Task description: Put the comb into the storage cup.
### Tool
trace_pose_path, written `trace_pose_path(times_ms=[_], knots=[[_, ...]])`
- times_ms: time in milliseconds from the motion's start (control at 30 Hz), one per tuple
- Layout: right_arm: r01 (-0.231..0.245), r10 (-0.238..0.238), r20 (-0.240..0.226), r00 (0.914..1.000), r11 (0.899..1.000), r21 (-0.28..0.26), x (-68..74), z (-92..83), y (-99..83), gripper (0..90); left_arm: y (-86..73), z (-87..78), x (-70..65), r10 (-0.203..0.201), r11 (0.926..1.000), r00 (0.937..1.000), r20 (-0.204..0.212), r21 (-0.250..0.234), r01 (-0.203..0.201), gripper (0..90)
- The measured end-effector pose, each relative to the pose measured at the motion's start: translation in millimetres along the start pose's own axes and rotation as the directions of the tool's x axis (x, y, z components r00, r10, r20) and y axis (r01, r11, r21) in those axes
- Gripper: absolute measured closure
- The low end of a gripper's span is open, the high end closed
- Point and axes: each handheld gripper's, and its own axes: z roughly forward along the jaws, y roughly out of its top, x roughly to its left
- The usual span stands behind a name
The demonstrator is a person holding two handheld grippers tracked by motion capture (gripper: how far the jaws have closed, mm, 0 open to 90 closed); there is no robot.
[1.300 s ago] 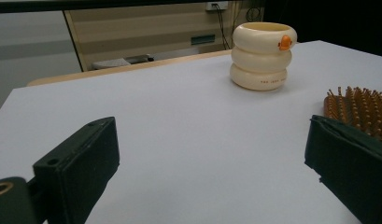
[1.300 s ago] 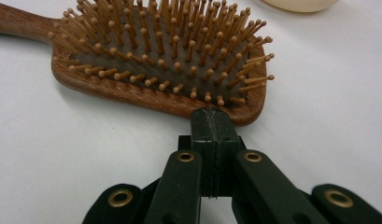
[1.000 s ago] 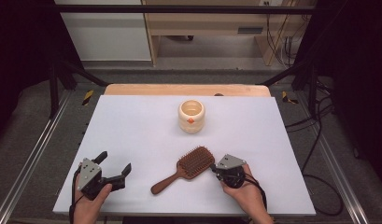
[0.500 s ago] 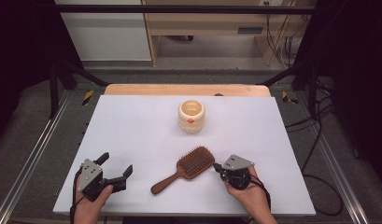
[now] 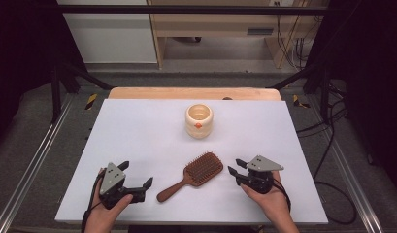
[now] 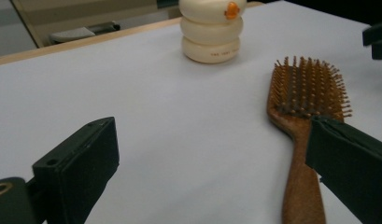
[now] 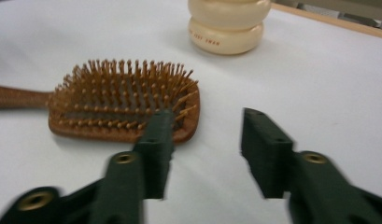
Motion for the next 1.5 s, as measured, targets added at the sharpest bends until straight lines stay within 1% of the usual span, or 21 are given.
trace_pose_path(times_ms=[33, 67, 100, 133, 167, 233, 333, 400, 500, 667, 733, 833, 1033, 1067, 1100, 1133, 1300, 1333, 1367, 1433, 1500], knots=[[-0.026, 0.026, -0.001, 0.9997, 1.0, -0.016, -2.7, -3.4, 1.6, 42.7, 7.2, 4.3, -6.2, 0.016, 0.9993, 0.9997, 0.02, 0.032, -0.017, 3.2], [-0.026, 0.026, -0.001, 0.9997, 1.0, -0.016, -2.7, -3.4, 1.6, 42.7, 7.2, 4.3, -6.2, 0.016, 0.9993, 0.9997, 0.02, 0.032, -0.017, 3.2], [-0.036, 0.037, 0.009, 0.9993, 0.998, -0.043, -4.1, -6.9, 3.3, 35.4, 15.2, 8.2, -12.4, 0.042, 0.9971, 0.9984, 0.038, 0.061, -0.045, 3.2], [-0.036, 0.037, 0.016, 0.9992, 0.998, -0.057, -4.5, -8.4, 4.0, 31.7, 15.2, 8.2, -12.4, 0.042, 0.9971, 0.9984, 0.038, 0.061, -0.045, 3.2], [-0.036, 0.037, 0.016, 0.9992, 0.998, -0.057, -4.5, -8.4, 4.0, 31.7, 19.7, 10.2, -15.5, 0.055, 0.9956, 0.9975, 0.045, 0.074, -0.058, 3.2], [-0.037, 0.04, 0.034, 0.9986, 0.996, -0.081, -5.8, -12.5, 4.9, 21.8, 29.2, 13.6, -21.2, 0.079, 0.9916, 0.995, 0.061, 0.098, -0.084, 3.4], [-0.042, 0.046, 0.046, 0.9979, 0.995, -0.092, -7.2, -15.2, 5.2, 16.2, 44.2, 18.2, -29.1, 0.11, 0.9851, 0.9905, 0.083, 0.124, -0.119, 3.5], [-0.047, 0.054, 0.067, 0.9962, 0.993, -0.11, -9.8, -19.5, 5.2, 10.5, 55.9, 23.6, -34.1, 0.11, 0.982, 0.9872, 0.115, 0.141, -0.126, 3.6], [-0.043, 0.053, 0.077, 0.9956, 0.992, -0.122, -12.1, -22.6, 4.8, 8.3, 61.6, 27.6, -36.3, 0.116, 0.979, 0.9851, 0.127, 0.152, -0.135, 3.8], [-0.043, 0.057, 0.097, 0.9937, 0.989, -0.145, -16.1, -28.7, 3.6, 5.9, 71.5, 35.6, -44.6, 0.141, 0.968, 0.9801, 0.14, 0.188, -0.166, 4.5], [-0.044, 0.06, 0.102, 0.993, 0.988, -0.151, -16.7, -30.1, 3.3, 6.0, 74.5, 39.0, -48.9, 0.162, 0.9574, 0.975, 0.152, 0.215, -0.193, 4.5], [-0.042, 0.058, 0.097, 0.9936, 0.986, -0.16, -16.3, -32.6, 3.1, 6.2, 79.3, 43.0, -53.6, 0.183, 0.9471, 0.9702, 0.158, 0.236, -0.217, 4.6], [-0.037, 0.053, 0.094, 0.9942, 0.985, -0.169, -16.8, -44.5, -1.6, 6.0, 83.1, 53.1, -59.3, 0.156, 0.9399, 0.9716, 0.177, 0.276, -0.202, 4.7], [-0.041, 0.058, 0.094, 0.9939, 0.984, -0.173, -17.5, -45.9, -2.2, 6.0, 82.4, 57.3, -61.6, 0.157, 0.9338, 0.9703, 0.184, 0.292, -0.207, 4.7], [-0.043, 0.06, 0.093, 0.9939, 0.984, -0.175, -18.5, -46.8, -2.5, 6.0, 82.4, 57.3, -61.6, 0.157, 0.9338, 0.9703, 0.184, 0.292, -0.207, 4.8], [-0.046, 0.063, 0.095, 0.9935, 0.983, -0.176, -19.5, -47.5, -2.8, 6.1, 80.9, 61.8, -63.6, 0.164, 0.9258, 0.9687, 0.186, 0.31, -0.216, 4.8], [-0.068, 0.086, 0.097, 0.9916, 0.982, -0.179, -23.4, -45.7, -3.7, 6.7, 77.0, 70.4, -64.5, 0.161, 0.9122, 0.9698, 0.183, 0.347, -0.217, 4.9], [-0.058, 0.075, 0.094, 0.9928, 0.984, -0.168, -23.4, -44.0, -4.3, 6.7, 76.1, 74.2, -65.0, 0.166, 0.9051, 0.9681, 0.188, 0.361, -0.225, 4.9], [-0.058, 0.075, 0.094, 0.9928, 0.984, -0.168, -23.4, -44.0, -4.3, 6.7, 76.1, 74.2, -65.0, 0.166, 0.9051, 0.9681, 0.188, 0.361, -0.225, 4.9], [-0.042, 0.057, 0.095, 0.9938, 0.987, -0.157, -22.2, -42.3, -4.8, 6.7, 75.2, 78.0, -64.5, 0.175, 0.8954, 0.9658, 0.192, 0.377, -0.237, 5.0], [-0.039, 0.054, 0.095, 0.994, 0.987, -0.155, -21.9, -41.9, -4.9, 6.6, 74.2, 81.9, -63.4, 0.17, 0.8902, 0.9669, 0.19, 0.391, -0.234, 5.0]])
